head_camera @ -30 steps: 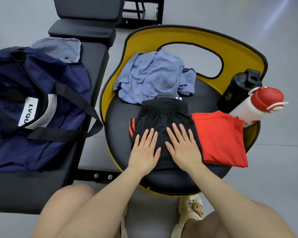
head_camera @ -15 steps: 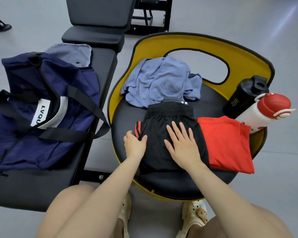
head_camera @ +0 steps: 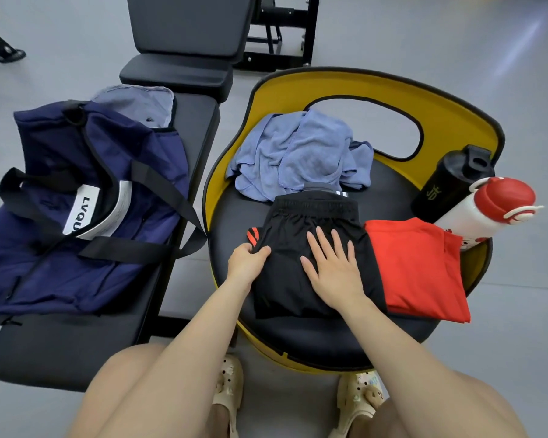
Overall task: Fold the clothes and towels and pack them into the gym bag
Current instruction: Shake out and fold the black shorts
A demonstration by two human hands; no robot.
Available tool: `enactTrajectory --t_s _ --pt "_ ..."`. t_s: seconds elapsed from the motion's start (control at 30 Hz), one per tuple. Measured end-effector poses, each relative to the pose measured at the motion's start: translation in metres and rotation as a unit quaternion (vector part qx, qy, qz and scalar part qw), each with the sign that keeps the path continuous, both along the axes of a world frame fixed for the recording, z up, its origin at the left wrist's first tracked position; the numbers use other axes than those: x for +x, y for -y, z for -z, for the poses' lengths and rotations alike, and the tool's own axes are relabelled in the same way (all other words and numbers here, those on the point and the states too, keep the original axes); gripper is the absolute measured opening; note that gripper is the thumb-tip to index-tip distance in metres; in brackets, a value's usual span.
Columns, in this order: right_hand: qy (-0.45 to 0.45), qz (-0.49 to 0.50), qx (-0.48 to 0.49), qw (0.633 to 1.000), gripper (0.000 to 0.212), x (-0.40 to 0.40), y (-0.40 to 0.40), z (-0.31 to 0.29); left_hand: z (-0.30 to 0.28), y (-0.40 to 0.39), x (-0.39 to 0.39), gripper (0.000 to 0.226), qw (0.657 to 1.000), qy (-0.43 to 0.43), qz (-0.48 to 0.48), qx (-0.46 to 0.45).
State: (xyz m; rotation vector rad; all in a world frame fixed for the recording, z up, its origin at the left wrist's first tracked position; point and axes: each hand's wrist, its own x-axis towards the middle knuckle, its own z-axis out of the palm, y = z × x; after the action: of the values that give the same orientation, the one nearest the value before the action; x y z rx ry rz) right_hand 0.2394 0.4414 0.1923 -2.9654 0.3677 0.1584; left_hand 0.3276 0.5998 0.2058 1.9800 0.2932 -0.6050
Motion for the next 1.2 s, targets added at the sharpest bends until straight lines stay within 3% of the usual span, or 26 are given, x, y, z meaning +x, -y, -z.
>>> enactTrajectory --t_s 0.2,0.43,0.67,0.8,1.0,1.07,1.2 --pt "0.031 -0.013 0.012 0.999 0.080 0.006 -0.016 -0.013 -0.015 -0.020 0.012 0.054 1.000 0.016 0.014 -0.006" --pt "-0.004 0.007 -0.003 1.000 0.083 0.008 -0.012 0.005 -0.015 -0.021 0.007 0.059 0.999 -0.010 0.034 0.018" --pt "-0.020 0.010 0.001 1.000 0.085 0.010 -0.011 0.010 -0.031 -0.007 0.001 0.054 0.996 0.061 0.058 0.030" --pt "-0.038 0.004 0.028 0.999 0.062 0.010 -0.007 0.002 -0.049 0.007 -0.008 0.052 0.988 0.117 0.081 0.058" --pt "0.002 0.042 0.165 0.985 0.050 0.007 -0.003 -0.012 -0.068 0.028 -0.026 0.043 0.974 0.194 0.089 0.068" --pt "0.037 0.083 0.268 0.959 0.047 0.006 -0.003 -0.022 -0.072 0.037 -0.033 0.042 0.966 0.218 0.108 0.089" --pt "0.111 0.211 0.429 0.871 0.039 0.002 0.004 -0.048 -0.073 0.054 -0.046 0.043 0.951 0.236 0.167 0.108"
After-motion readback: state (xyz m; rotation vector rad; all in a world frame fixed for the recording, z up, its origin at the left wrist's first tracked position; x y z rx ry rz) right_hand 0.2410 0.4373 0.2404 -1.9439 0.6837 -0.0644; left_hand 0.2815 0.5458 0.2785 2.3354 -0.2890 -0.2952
